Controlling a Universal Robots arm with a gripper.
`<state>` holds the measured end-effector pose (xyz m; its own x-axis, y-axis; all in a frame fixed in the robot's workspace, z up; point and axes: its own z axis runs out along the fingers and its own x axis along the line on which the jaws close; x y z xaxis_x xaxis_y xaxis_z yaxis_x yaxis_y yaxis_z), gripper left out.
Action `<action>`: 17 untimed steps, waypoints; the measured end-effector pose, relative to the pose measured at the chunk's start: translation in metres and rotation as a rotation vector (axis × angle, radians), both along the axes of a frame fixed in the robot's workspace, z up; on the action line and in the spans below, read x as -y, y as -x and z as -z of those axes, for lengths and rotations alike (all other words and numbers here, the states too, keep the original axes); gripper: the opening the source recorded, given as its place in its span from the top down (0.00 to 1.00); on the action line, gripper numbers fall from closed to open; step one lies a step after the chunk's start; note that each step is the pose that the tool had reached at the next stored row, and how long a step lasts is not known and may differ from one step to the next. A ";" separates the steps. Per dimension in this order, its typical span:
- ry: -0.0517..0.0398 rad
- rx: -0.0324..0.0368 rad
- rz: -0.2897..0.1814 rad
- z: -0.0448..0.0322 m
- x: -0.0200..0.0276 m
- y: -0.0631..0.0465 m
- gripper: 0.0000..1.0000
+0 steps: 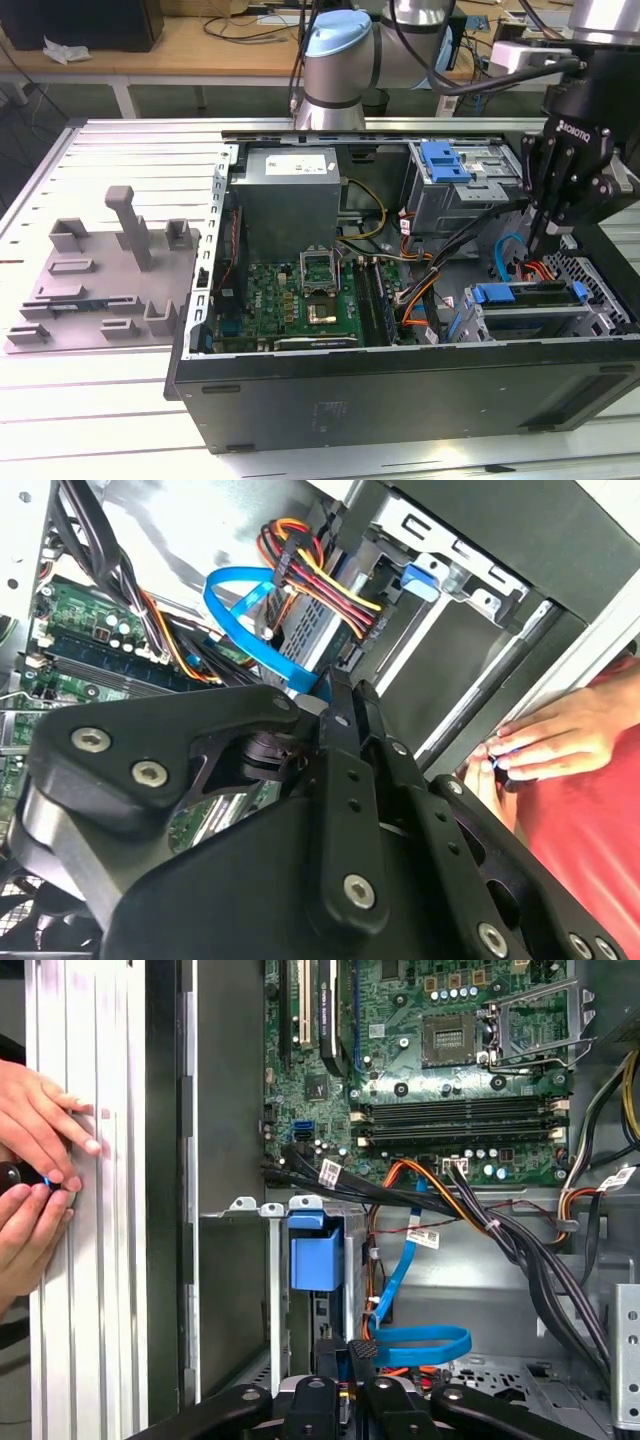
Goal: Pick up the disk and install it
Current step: 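Insert the second disk wire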
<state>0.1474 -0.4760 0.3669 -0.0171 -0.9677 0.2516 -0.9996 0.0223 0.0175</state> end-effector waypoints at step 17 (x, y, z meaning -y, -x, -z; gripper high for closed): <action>-0.1082 0.0061 0.000 0.0033 0.0308 -0.001 0.84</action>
